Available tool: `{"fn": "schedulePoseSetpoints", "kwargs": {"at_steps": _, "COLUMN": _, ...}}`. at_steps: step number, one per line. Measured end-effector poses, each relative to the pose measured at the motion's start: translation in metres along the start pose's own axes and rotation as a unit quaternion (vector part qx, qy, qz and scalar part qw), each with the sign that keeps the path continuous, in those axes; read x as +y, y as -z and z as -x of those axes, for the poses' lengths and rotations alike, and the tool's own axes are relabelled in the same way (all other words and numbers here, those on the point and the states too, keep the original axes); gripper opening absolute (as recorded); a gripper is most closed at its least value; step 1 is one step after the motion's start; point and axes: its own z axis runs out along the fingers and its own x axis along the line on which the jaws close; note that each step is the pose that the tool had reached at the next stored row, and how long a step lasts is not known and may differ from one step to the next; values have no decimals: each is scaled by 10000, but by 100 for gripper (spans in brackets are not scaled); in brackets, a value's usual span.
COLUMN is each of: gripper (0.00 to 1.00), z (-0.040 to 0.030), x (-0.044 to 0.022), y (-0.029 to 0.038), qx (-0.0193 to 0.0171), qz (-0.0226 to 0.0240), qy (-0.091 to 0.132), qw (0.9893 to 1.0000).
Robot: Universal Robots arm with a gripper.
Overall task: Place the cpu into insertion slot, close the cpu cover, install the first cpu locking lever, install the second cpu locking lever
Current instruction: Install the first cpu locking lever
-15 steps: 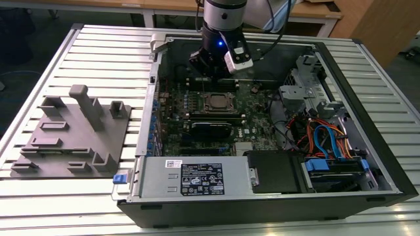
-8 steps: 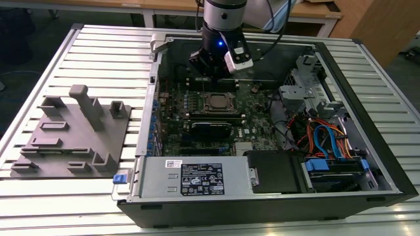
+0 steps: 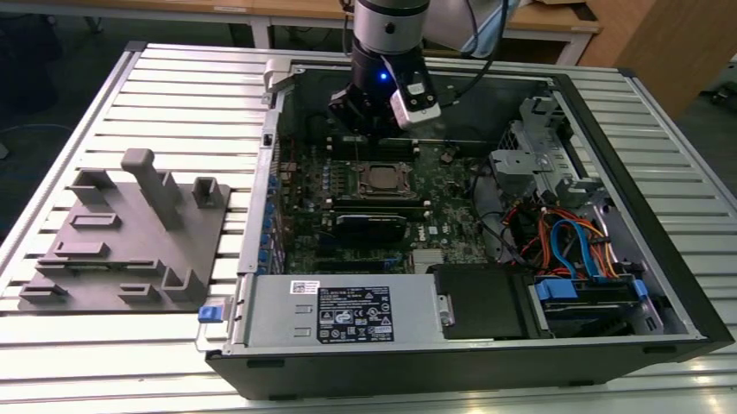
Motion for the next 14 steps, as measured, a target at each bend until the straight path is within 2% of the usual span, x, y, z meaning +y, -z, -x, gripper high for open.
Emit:
{"fn": "schedulePoseSetpoints", "kwargs": {"at_steps": 7, "gripper": 10, "z": -93, "x": -11, "y": -18, "qx": -8, "qz": 1, "qy": 69, "qw": 10000}}
{"fn": "schedulePoseSetpoints", "kwargs": {"at_steps": 14, "gripper": 10, "z": -96, "x": -12, "y": -18, "qx": -10, "qz": 1, "qy": 80, "qw": 10000}}
